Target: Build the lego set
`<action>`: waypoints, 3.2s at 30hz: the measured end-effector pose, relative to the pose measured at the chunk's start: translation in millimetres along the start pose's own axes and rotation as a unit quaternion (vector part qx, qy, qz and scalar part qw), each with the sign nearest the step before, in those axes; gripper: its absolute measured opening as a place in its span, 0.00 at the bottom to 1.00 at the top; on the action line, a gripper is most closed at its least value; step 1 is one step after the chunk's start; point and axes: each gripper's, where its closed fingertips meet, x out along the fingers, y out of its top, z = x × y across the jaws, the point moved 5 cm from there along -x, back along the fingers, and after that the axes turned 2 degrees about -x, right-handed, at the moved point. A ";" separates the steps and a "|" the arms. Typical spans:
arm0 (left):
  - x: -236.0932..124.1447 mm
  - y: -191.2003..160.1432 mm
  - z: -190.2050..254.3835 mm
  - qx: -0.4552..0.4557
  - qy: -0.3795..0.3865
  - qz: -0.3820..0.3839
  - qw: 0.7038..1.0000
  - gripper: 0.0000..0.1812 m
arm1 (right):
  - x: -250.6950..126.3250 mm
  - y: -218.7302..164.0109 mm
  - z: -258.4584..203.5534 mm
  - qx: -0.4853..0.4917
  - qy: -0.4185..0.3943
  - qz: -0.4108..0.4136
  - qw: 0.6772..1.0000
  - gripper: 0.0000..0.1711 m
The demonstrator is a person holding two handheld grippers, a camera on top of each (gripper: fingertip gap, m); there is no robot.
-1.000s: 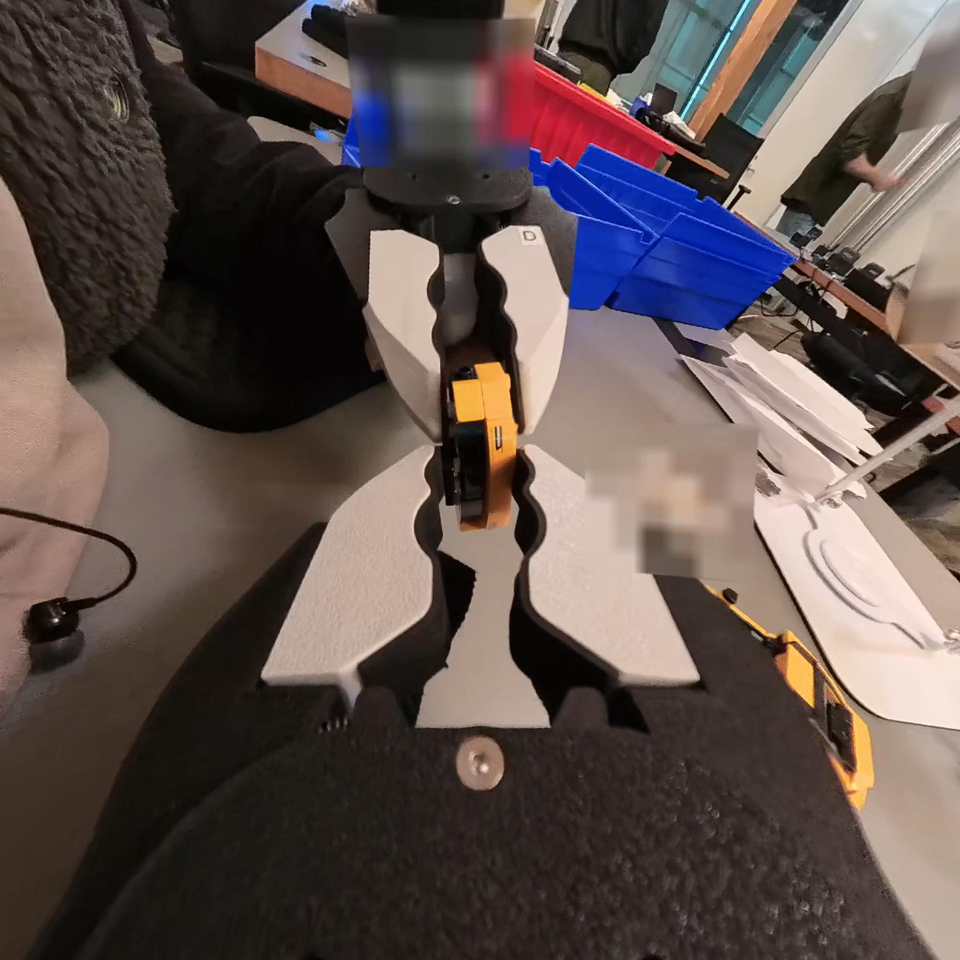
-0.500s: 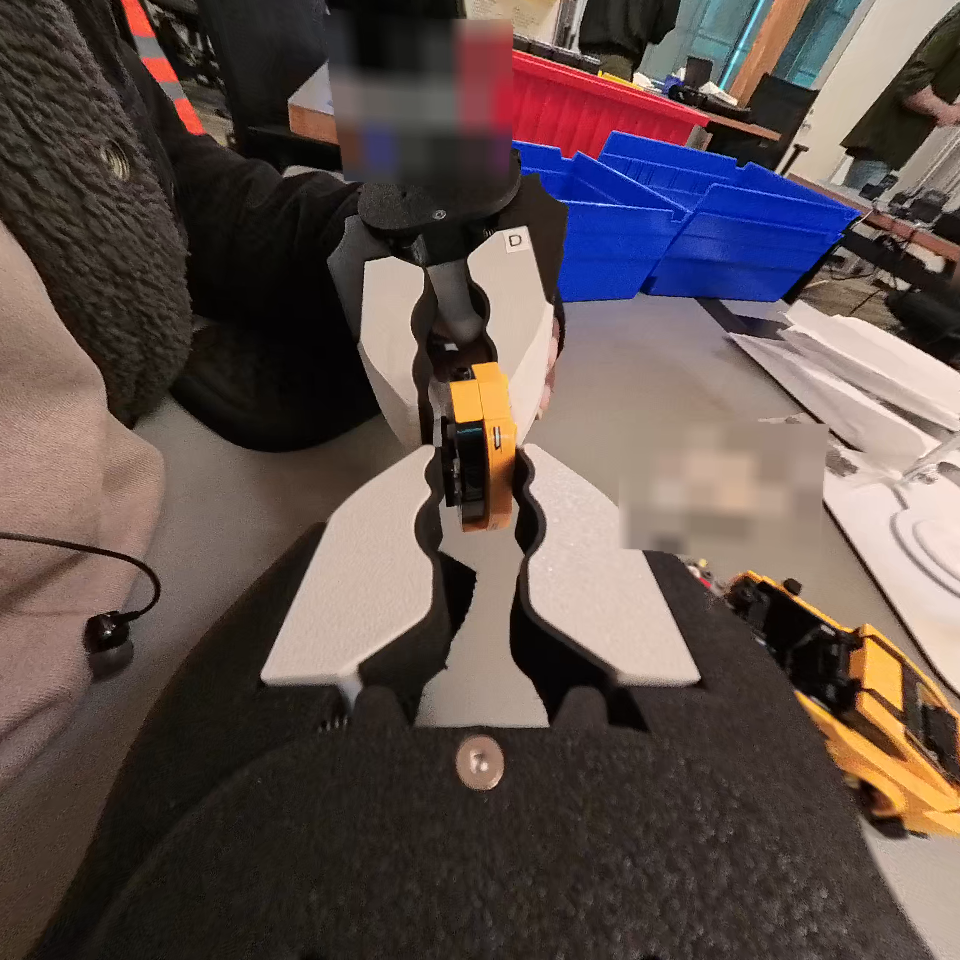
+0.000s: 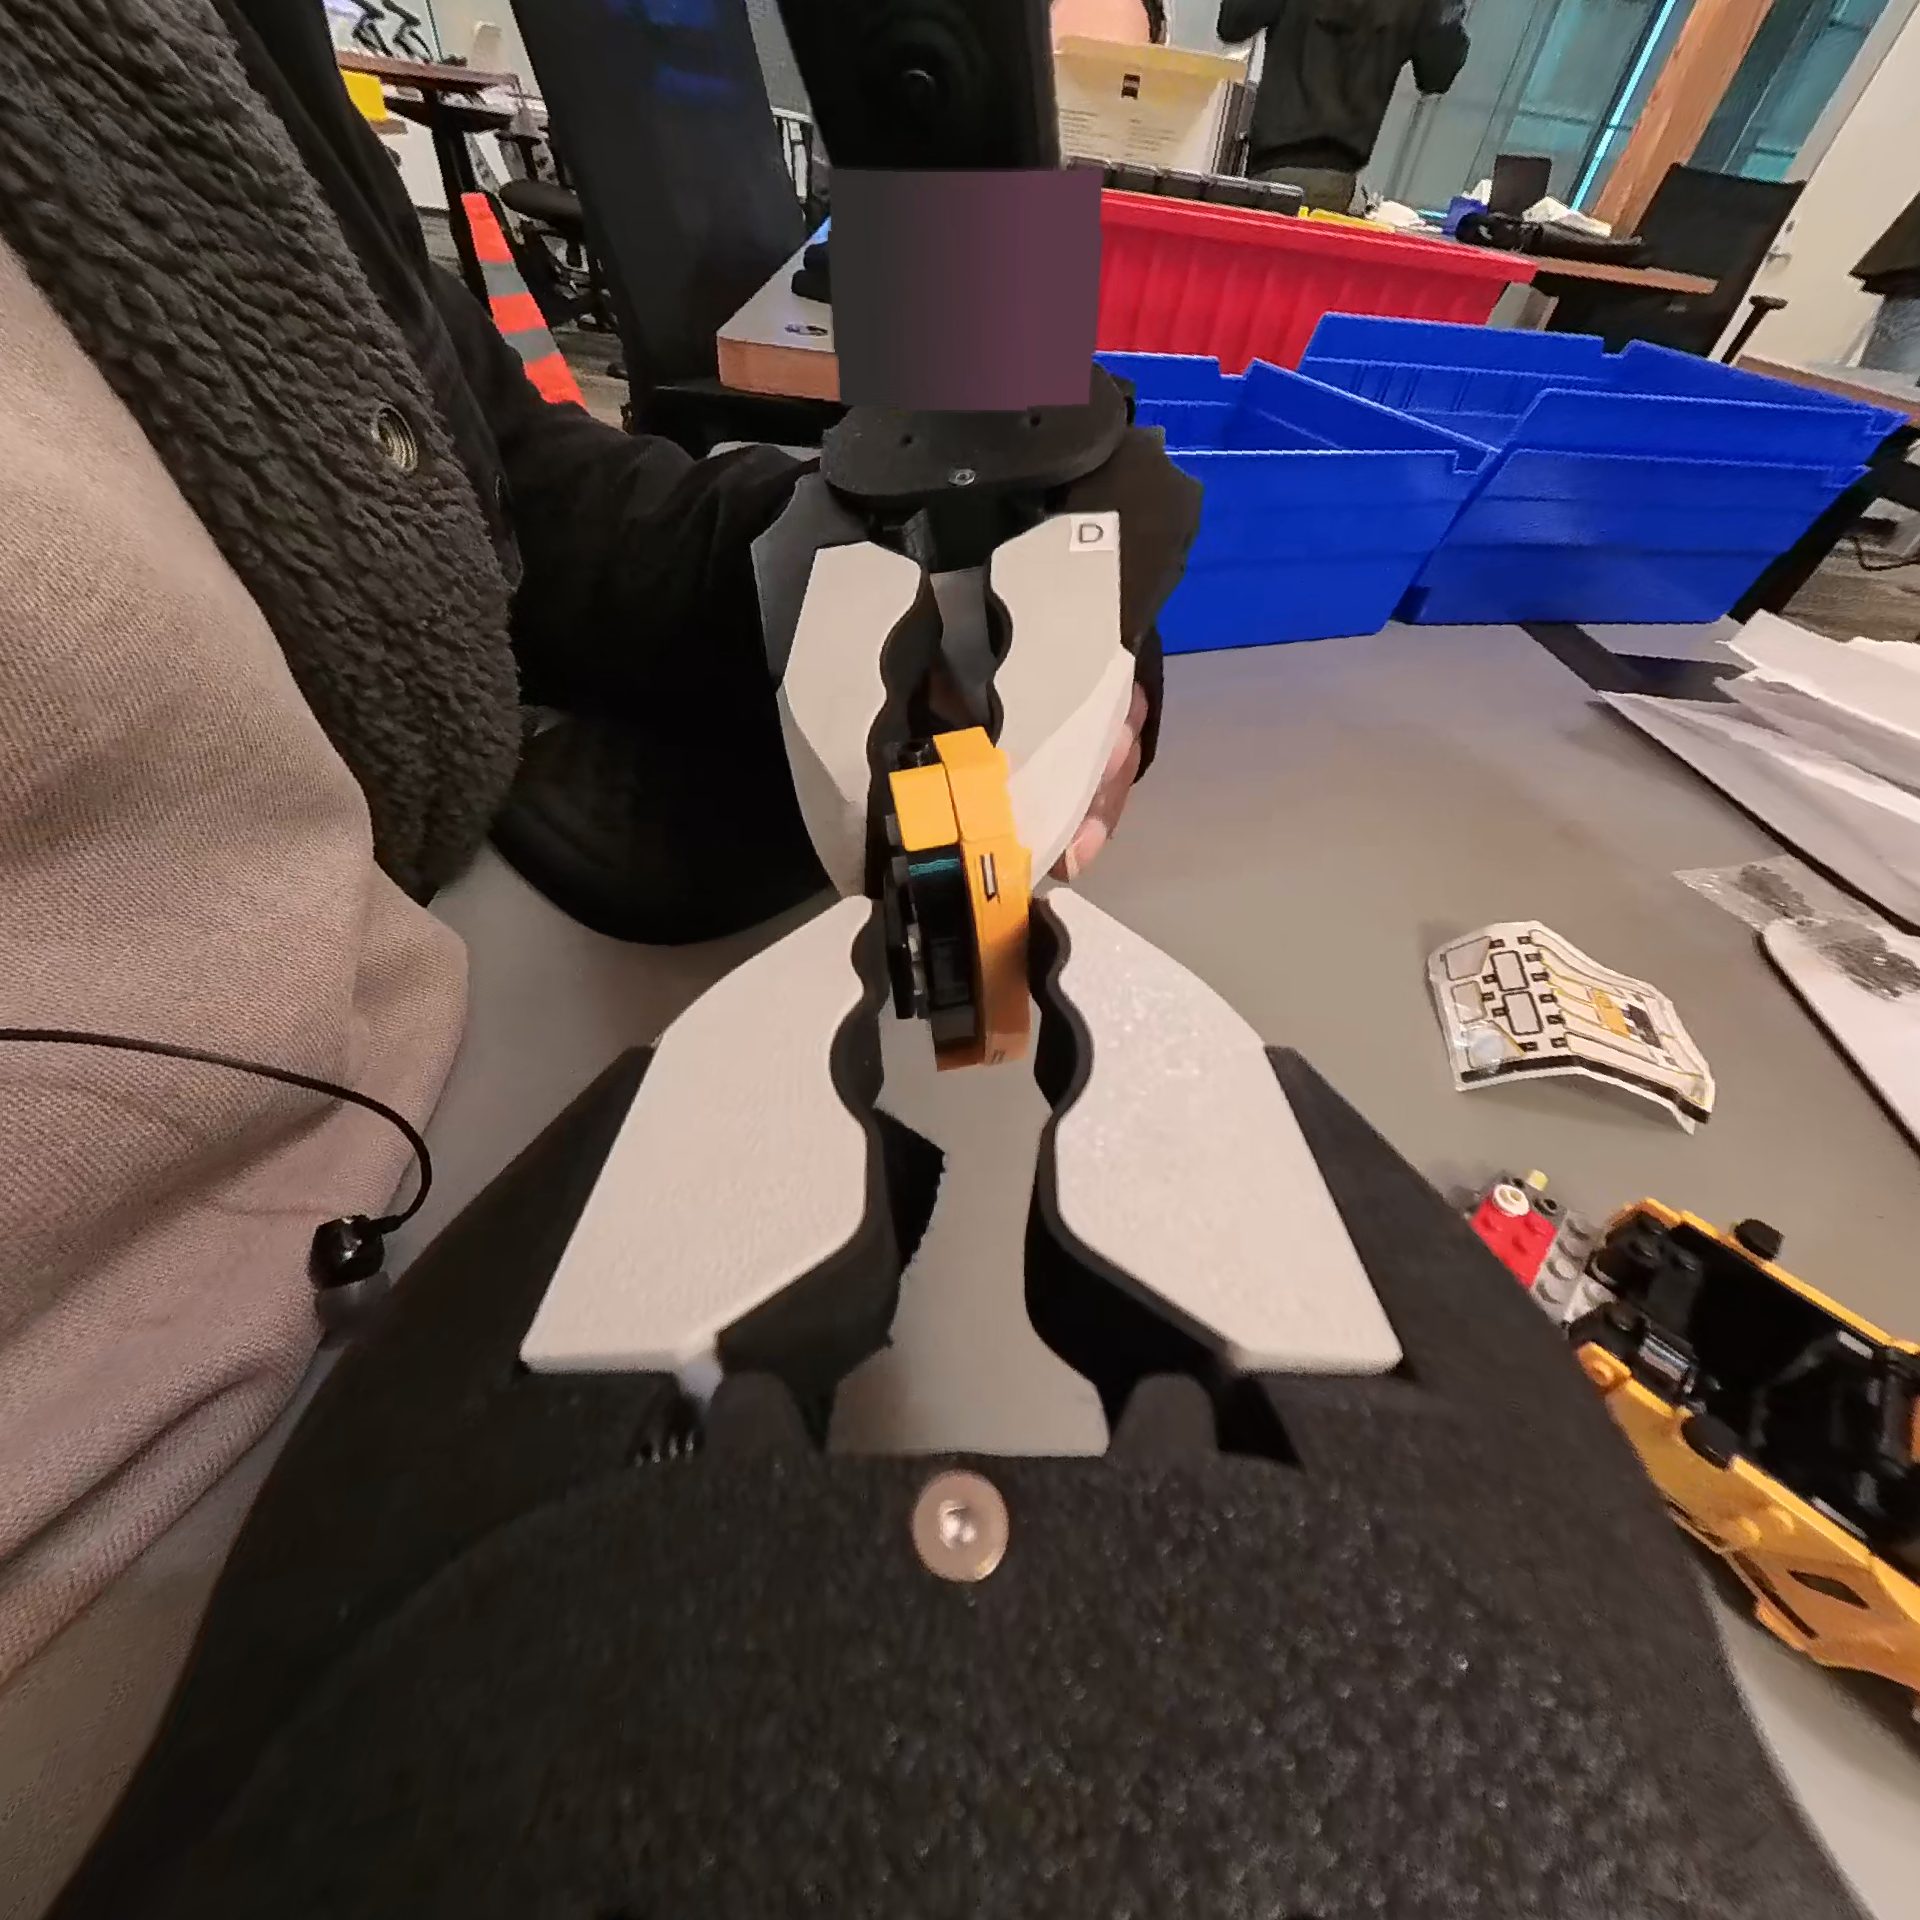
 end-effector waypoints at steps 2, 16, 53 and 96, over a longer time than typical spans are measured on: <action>-0.1 0.3 0.6 -0.001 -0.004 0.001 1.000 0.11 | 0.3 -0.2 -0.3 -0.003 0.002 0.001 1.000 0.15; -2.4 0.1 -2.2 -0.013 -0.003 0.010 1.000 0.09 | -2.2 0.0 1.2 -0.062 -0.022 -0.010 0.998 0.19; -6.7 -11.2 -45.8 -0.407 0.008 0.130 0.904 0.12 | -1.1 -22.7 43.8 0.424 0.044 0.072 0.902 0.17; 12.0 -75.0 7.8 -0.035 -0.033 -0.200 0.979 0.18 | 29.7 -60.8 51.9 0.308 0.306 -0.386 0.814 0.22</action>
